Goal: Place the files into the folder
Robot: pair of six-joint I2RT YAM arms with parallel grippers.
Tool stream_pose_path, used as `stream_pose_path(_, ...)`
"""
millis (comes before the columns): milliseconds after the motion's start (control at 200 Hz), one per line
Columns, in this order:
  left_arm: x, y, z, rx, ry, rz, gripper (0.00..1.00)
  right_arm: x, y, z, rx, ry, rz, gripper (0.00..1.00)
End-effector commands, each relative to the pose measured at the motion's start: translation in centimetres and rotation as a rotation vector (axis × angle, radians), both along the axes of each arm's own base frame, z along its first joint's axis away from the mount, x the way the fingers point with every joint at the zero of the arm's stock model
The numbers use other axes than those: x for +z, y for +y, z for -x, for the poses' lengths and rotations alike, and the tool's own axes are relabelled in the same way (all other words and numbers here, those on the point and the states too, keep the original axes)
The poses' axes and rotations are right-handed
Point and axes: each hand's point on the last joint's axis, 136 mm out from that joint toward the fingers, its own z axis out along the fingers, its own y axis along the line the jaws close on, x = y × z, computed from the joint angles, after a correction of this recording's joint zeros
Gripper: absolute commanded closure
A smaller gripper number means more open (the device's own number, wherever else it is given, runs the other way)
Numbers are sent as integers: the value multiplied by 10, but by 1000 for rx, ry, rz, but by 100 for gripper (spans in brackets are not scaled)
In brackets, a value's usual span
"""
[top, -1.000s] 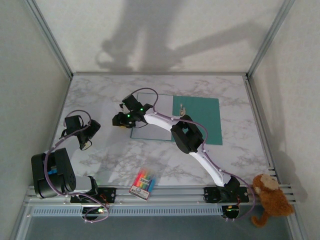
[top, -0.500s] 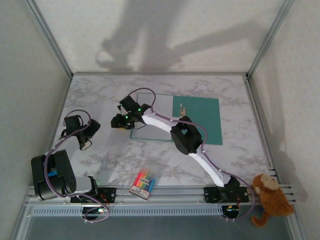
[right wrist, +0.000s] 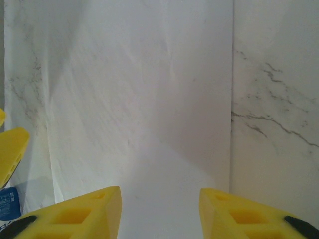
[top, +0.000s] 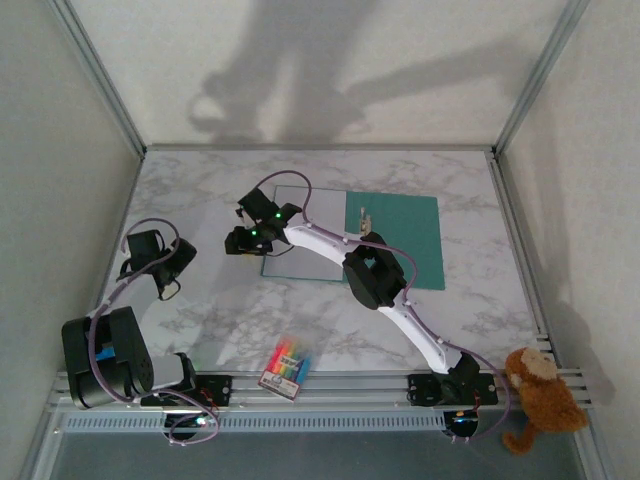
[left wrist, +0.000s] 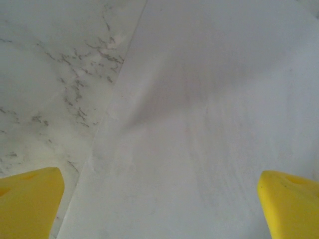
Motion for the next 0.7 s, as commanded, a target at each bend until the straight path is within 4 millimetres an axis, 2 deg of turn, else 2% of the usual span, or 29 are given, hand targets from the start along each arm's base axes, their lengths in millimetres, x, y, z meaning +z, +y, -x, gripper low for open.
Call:
stream_pose_path(0, -11, 1, 7, -2, 57, -13, 1, 24, 7, 5, 8, -27, -22, 55)
stream_pose_path(240, -21, -7, 4, -30, 77, 24, 2, 9, 8, 9, -5, -2, 1, 56)
stream_pose_path(696, -24, -17, -1, -68, 68, 61, 2, -18, 14, 22, -2, 50, 24, 56)
